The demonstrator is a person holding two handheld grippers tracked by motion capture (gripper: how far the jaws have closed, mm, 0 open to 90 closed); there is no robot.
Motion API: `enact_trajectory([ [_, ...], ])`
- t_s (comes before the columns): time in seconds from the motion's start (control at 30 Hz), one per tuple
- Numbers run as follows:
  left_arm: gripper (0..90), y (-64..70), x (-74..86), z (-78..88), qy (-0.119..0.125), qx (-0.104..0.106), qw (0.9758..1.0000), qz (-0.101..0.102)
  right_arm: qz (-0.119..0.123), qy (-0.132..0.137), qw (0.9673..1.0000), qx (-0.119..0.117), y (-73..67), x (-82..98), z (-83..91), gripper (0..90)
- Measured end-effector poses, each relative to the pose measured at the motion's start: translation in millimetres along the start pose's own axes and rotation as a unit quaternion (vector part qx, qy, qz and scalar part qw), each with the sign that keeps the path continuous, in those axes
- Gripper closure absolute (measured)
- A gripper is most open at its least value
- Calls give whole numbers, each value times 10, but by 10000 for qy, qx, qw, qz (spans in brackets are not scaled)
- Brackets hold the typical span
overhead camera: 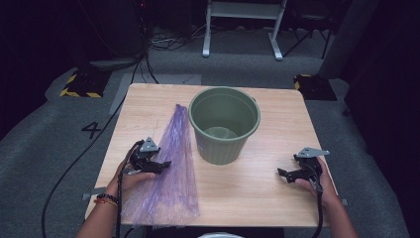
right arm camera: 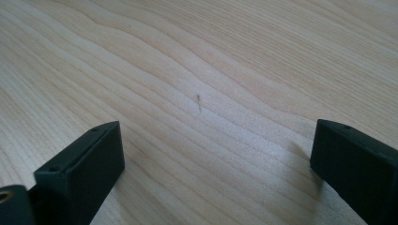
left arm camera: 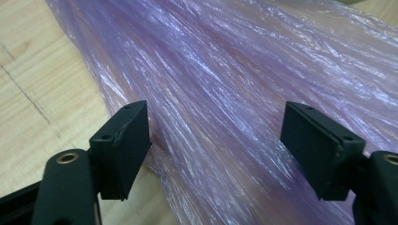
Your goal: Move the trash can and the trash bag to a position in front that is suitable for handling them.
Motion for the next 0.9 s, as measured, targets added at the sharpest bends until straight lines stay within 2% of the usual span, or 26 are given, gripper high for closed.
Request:
enact_trajectory([
  [0.33,245,-95,-117,-92,20,-76,10000,51,35,63,10000,-7,2,-20,-4,75],
  [0.37,242,-112,-130,-100,16,-84,9999,68,61,79,9999,-17,1,-27,-6,93],
  [0.4,238,-129,-147,-116,19,-108,9999,121,79,136,9999,-26,-2,-45,-7,160],
  [0.43,234,-145,-157,-123,5,-133,9999,108,82,185,9998,-32,-6,-59,-6,188],
  [0.53,215,-167,-178,-139,-3,-187,9997,134,-41,225,9997,-85,-10,-107,-9,152],
  [0.57,203,-177,-186,-141,27,-273,9995,146,-43,323,9994,-122,-16,-149,9,170],
  [0.6,199,-179,-192,-133,47,-308,9994,139,-1,559,9983,-167,-23,-257,66,179],
  [0.7,194,-178,-219,-81,130,-337,9993,110,27,745,9970,-199,-28,-358,125,192],
  [0.73,194,-165,-257,-3,275,-291,9991,147,114,1001,9947,-216,-41,-495,207,204],
  [0.8,195,-146,-292,106,418,-218,9987,182,206,1135,9930,-259,-67,-592,262,205],
  [0.9,178,-94,-272,243,422,-118,9988,214,422,1378,9894,-205,-119,-769,356,206],
])
Point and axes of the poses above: each handheld gripper's, and its own axes: z roughly backward along the jaws, x roughly out of its underside, y roughly to its right, the point moved 9 cm from there along -z, roughly forward along the jaws, and after that the axes turned 14 degrees about z, right-handed, at the moved point
